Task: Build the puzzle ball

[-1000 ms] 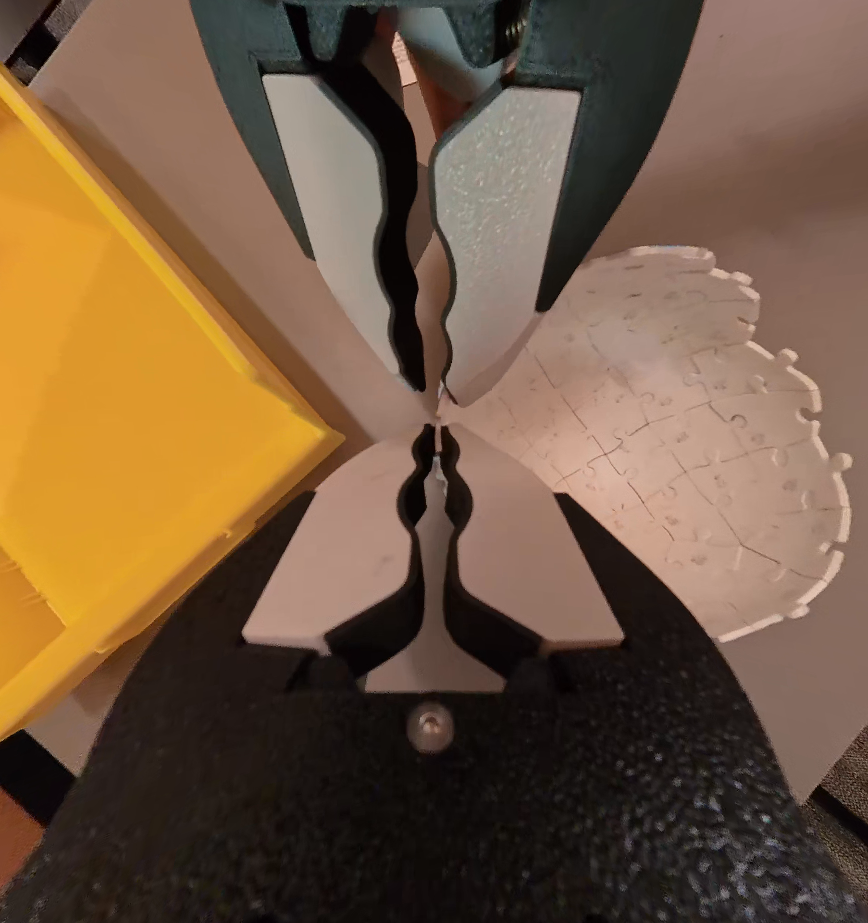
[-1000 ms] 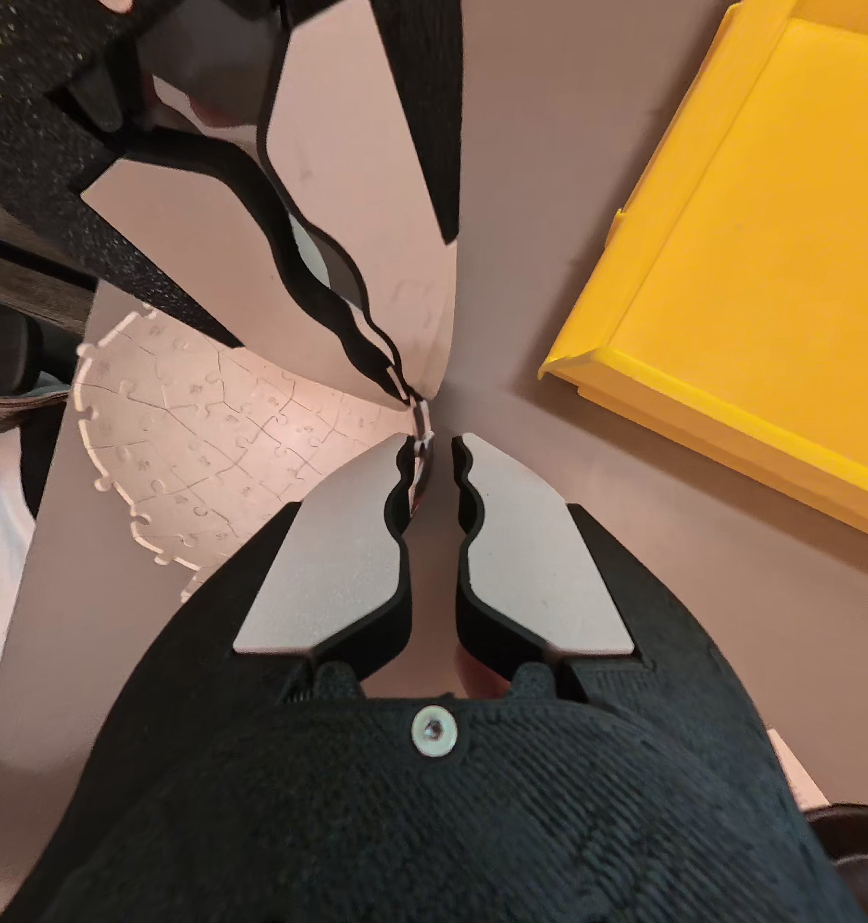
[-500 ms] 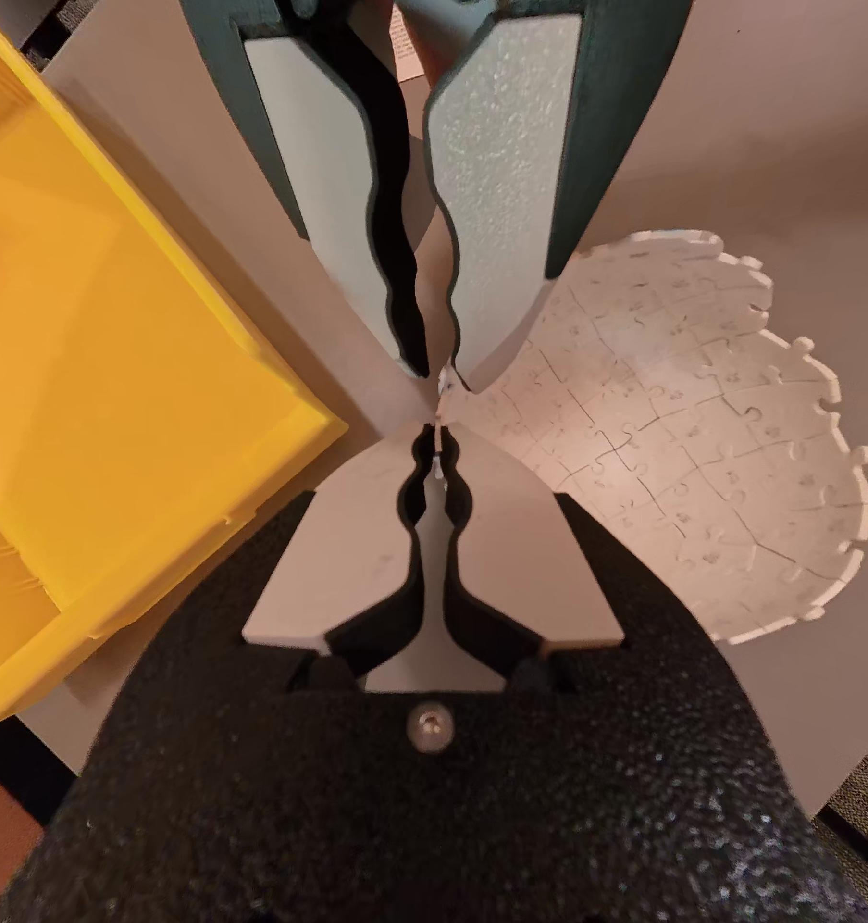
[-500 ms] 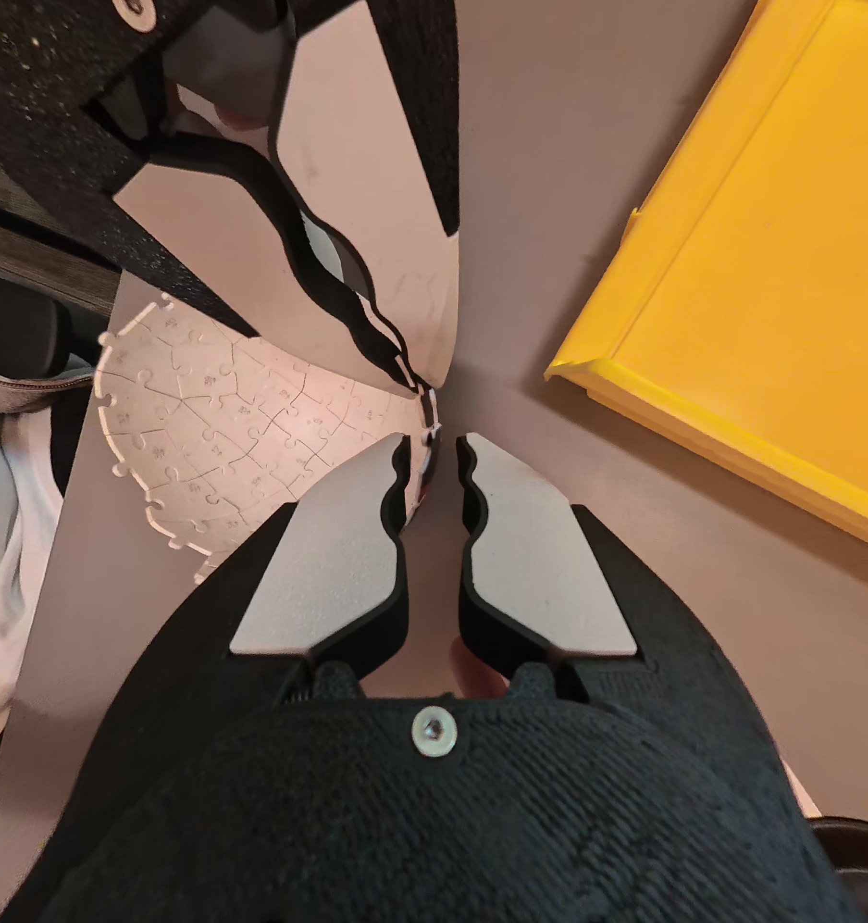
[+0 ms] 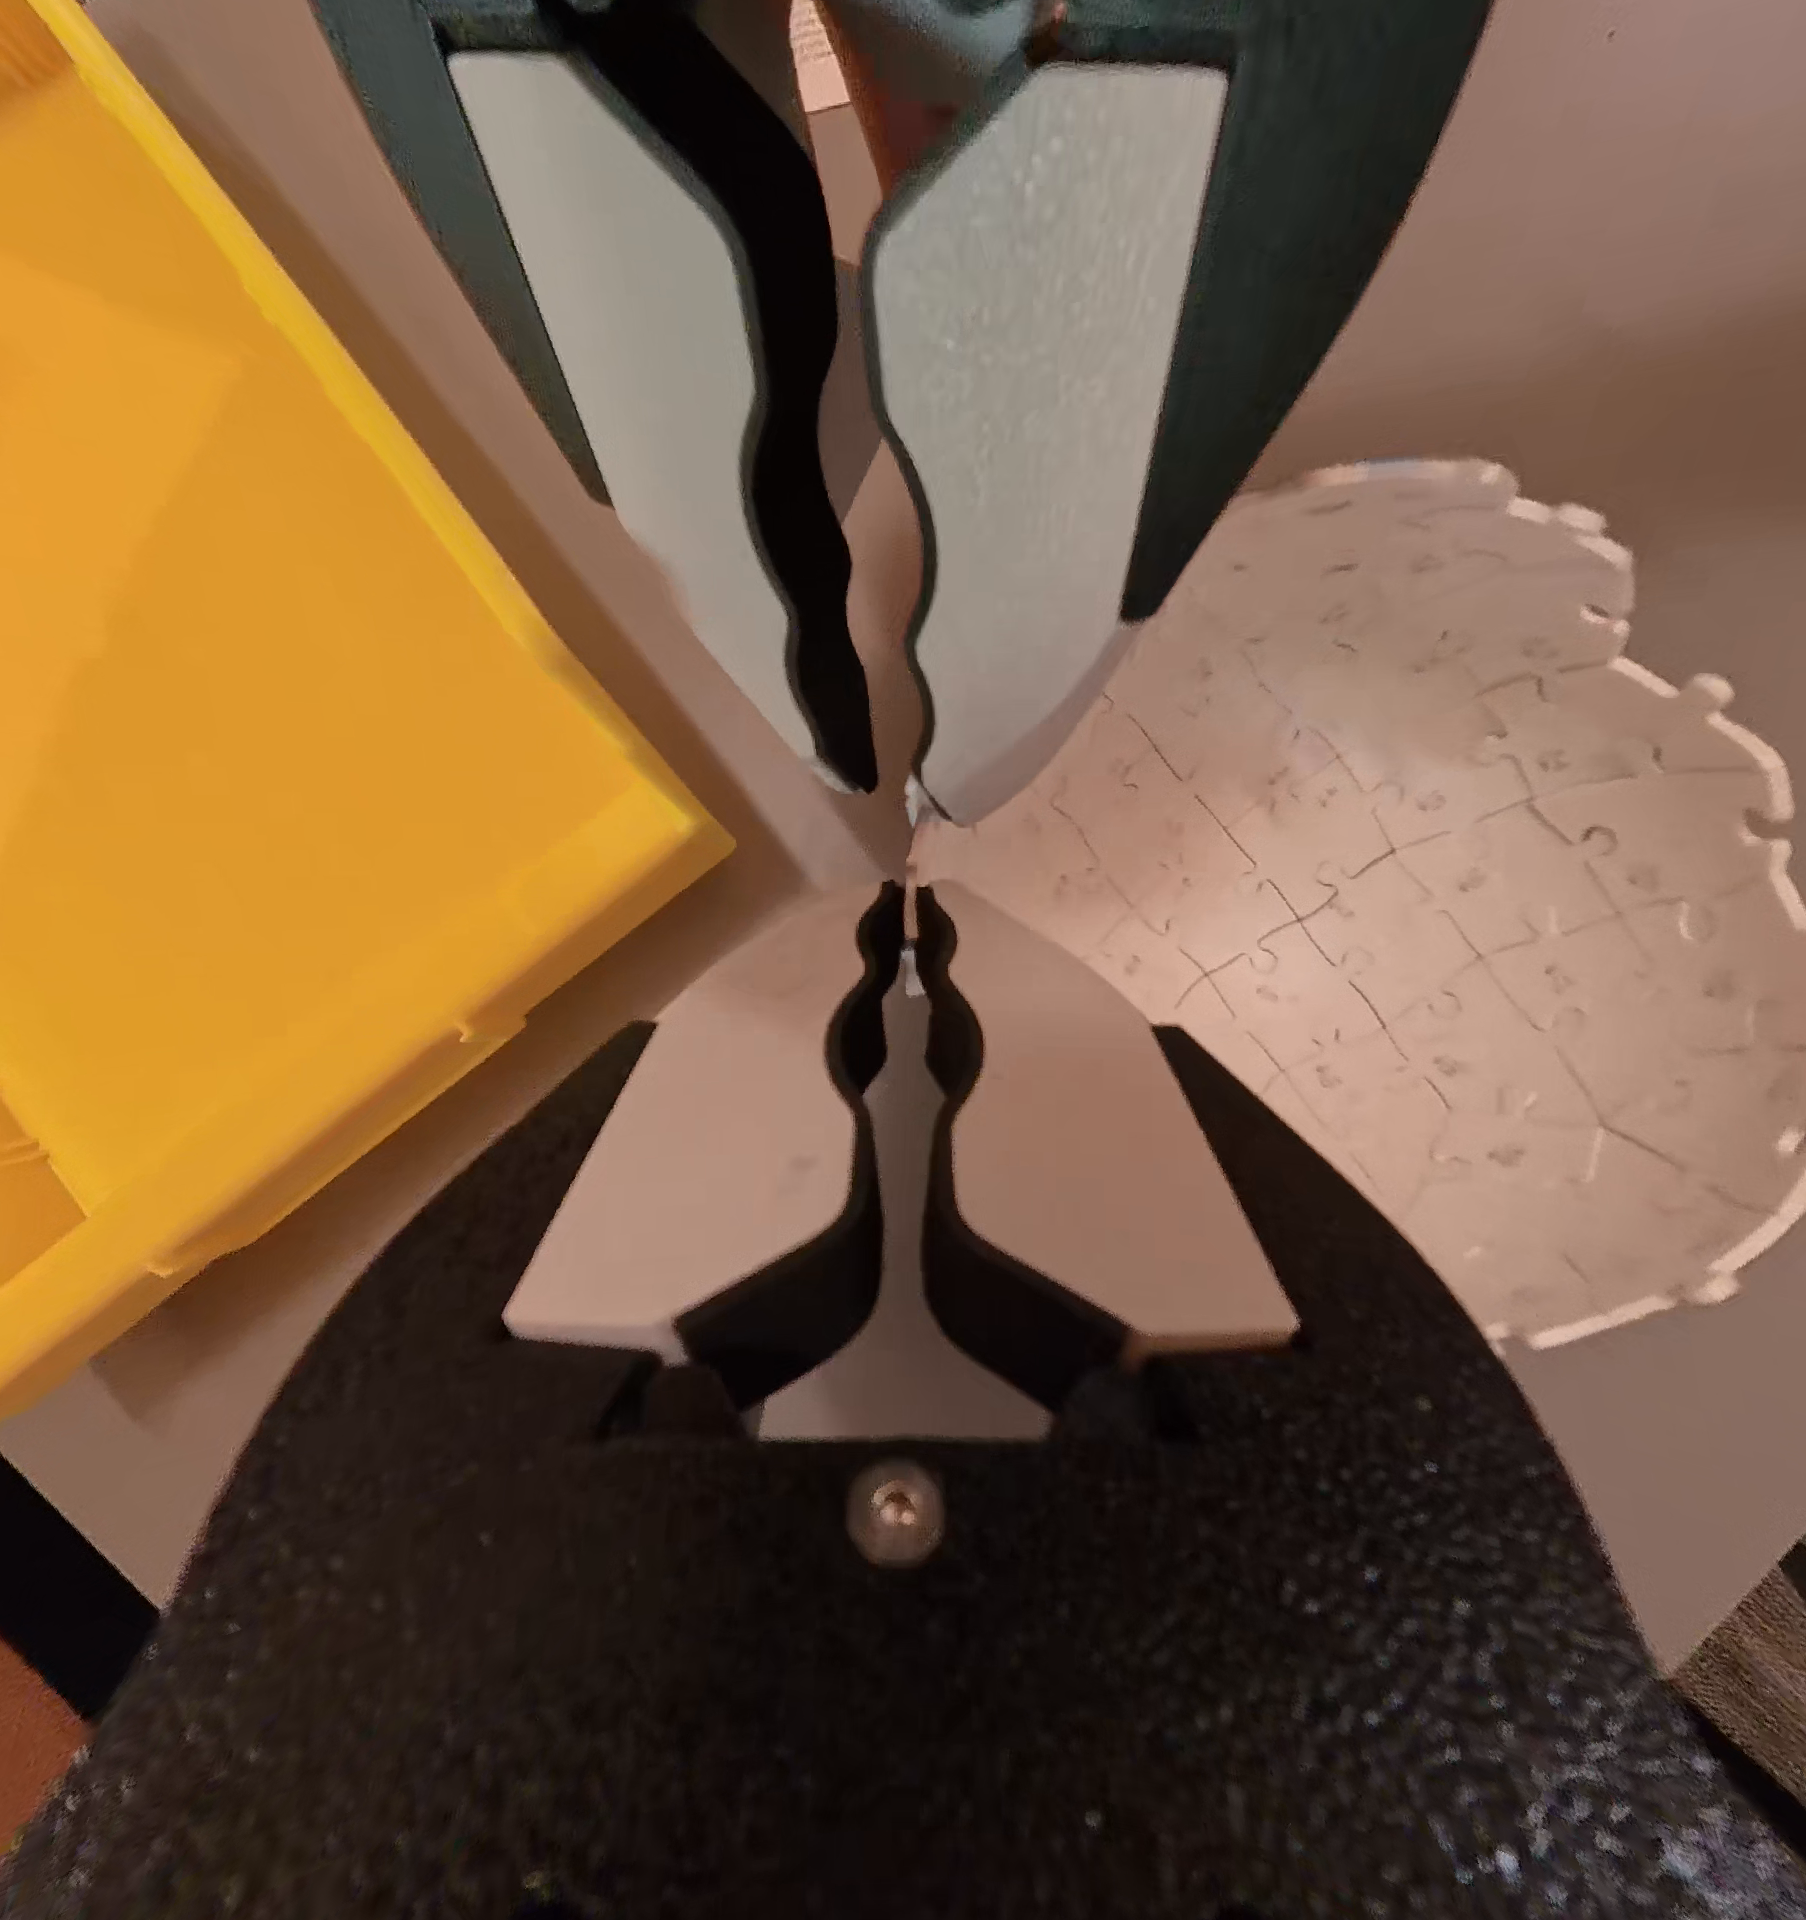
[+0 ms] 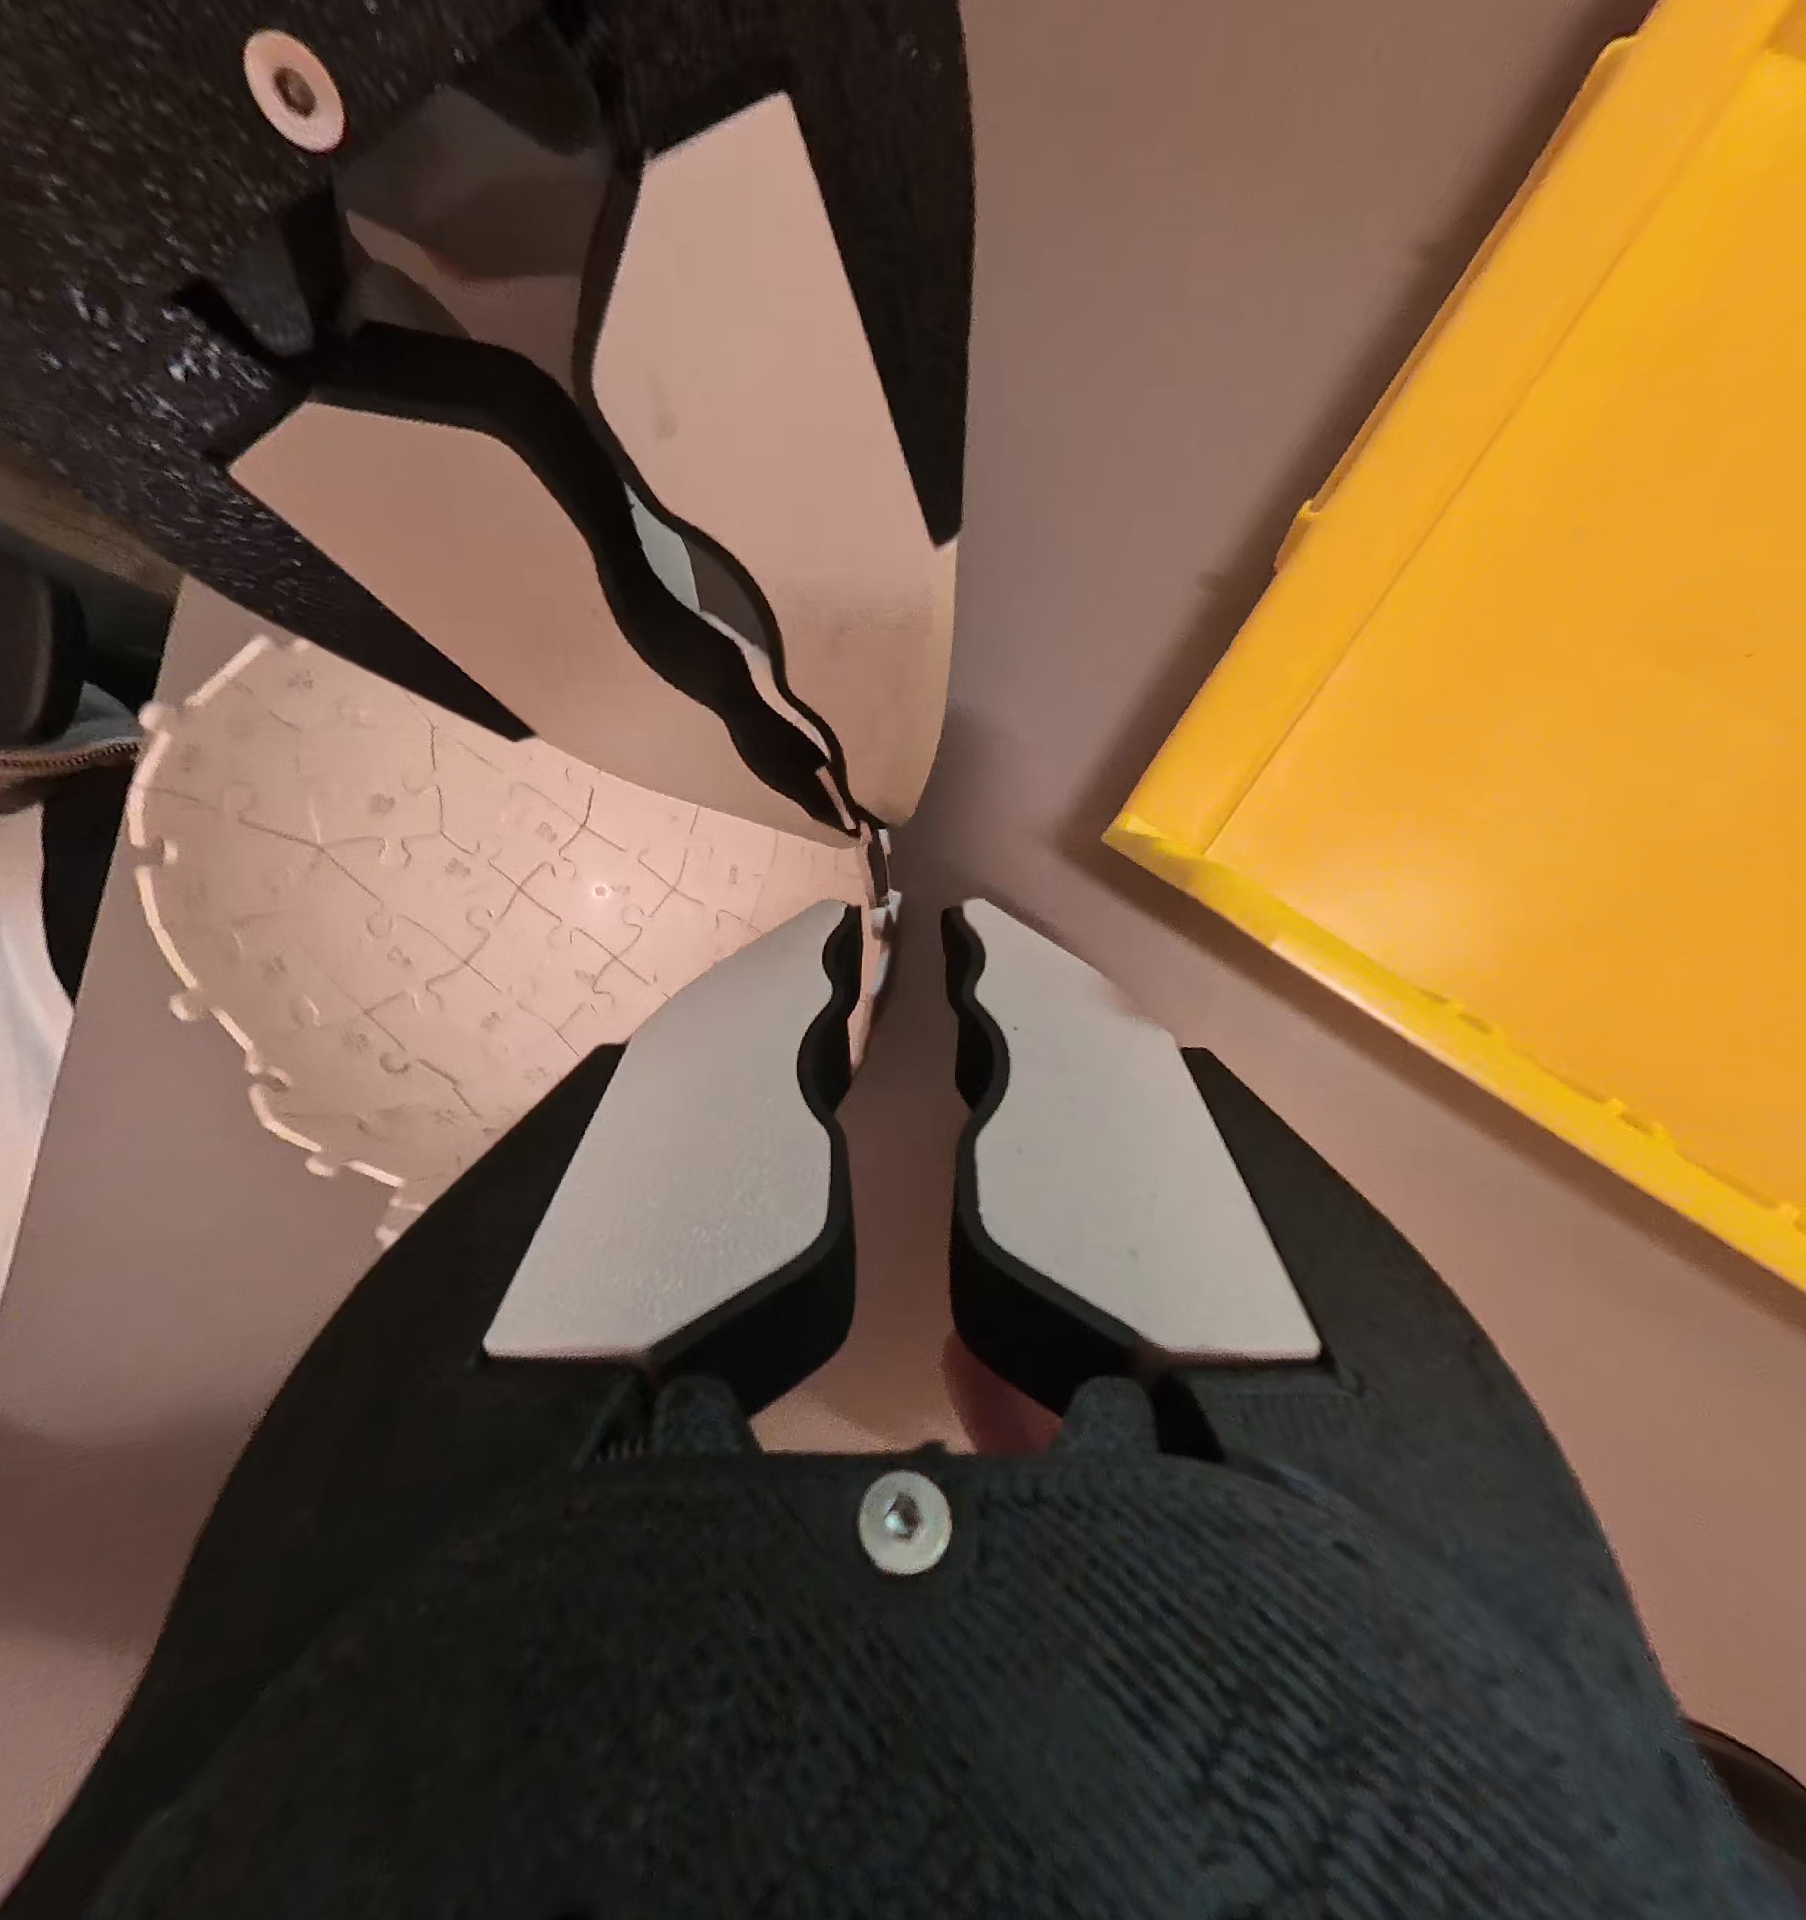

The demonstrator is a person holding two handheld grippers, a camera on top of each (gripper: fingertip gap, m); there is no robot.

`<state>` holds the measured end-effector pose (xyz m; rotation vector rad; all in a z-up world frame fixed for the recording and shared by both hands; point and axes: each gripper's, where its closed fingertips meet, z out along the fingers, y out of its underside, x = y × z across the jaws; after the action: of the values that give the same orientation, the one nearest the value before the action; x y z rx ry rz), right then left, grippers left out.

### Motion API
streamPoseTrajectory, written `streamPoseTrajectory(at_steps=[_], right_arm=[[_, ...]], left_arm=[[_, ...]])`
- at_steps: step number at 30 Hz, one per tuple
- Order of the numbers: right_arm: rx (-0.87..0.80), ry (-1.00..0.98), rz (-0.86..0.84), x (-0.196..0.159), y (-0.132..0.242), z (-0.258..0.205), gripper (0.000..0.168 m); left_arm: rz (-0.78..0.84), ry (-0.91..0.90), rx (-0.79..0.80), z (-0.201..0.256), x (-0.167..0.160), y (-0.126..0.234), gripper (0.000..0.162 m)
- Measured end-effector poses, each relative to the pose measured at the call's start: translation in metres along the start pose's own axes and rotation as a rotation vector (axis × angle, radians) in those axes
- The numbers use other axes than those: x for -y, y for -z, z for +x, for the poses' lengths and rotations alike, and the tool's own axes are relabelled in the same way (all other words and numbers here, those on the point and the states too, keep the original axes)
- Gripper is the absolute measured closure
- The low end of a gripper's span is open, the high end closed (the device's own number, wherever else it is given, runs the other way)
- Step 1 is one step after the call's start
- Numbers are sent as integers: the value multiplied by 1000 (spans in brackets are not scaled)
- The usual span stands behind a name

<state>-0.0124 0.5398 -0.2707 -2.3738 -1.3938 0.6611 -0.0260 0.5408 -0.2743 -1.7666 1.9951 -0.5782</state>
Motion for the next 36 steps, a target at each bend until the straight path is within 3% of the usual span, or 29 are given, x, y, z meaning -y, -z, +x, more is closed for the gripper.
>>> streamPoseTrajectory(at_steps=[12, 36], right_arm=[[7, 8, 7, 6, -4, -4, 162], [27, 33, 28, 4, 1, -7, 162]], left_arm=[[28, 57, 33, -1, -2, 2, 159], [123, 127, 20, 1, 0, 8, 160]])
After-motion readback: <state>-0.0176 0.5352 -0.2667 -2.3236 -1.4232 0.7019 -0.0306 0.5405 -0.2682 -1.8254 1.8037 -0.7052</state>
